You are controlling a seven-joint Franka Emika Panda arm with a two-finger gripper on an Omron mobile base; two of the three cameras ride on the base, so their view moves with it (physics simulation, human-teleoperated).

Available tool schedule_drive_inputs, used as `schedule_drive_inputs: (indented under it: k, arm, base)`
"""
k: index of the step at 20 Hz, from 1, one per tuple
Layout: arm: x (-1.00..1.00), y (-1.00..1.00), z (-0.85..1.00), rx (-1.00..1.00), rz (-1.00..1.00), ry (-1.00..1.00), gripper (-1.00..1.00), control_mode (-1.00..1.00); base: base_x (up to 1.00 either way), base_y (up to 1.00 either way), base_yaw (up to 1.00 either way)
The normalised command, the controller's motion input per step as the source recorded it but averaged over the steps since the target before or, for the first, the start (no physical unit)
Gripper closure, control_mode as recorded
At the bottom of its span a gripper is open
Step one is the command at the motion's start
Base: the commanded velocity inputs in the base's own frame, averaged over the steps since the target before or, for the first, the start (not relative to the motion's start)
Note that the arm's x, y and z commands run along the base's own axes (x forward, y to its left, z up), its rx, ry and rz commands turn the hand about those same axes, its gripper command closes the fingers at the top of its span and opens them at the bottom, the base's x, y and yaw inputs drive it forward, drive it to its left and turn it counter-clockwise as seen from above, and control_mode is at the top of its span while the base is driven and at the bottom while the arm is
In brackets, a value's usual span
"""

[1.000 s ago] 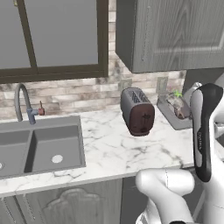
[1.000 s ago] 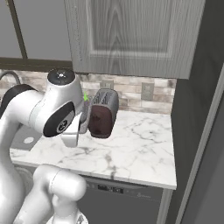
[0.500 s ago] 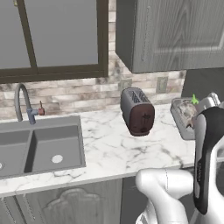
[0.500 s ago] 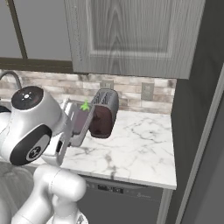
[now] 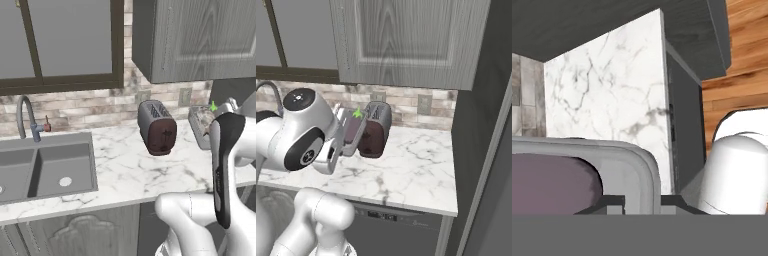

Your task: Place the tupperware on the second highest shelf of the fridge. Make space for the tupperware among the existing items by rearranging them on the shelves if needed. Close the fridge door when finished.

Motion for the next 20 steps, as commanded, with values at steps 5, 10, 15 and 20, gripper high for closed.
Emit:
schedule_drive_inputs:
  k: [5, 10, 15, 20]
  arm:
    - [0.12, 0.00, 0.00, 0.00, 0.00, 0.00, 1.00, -1.00]
    - [-0.03, 0.00, 0.00, 0.00, 0.00, 0.00, 1.00, 1.00]
    - [0.00, 0.00, 0.00, 0.00, 0.00, 0.00, 1.00, 1.00]
    - [0.00, 0.00, 0.00, 0.00, 0.00, 0.00, 1.00, 1.00]
  base:
    - [0.00, 0.00, 0.00]
    - [-0.22, -0.01, -0.01]
    - [-0.87, 0.00, -0.09]
    - [-0.98, 0.00, -0.28]
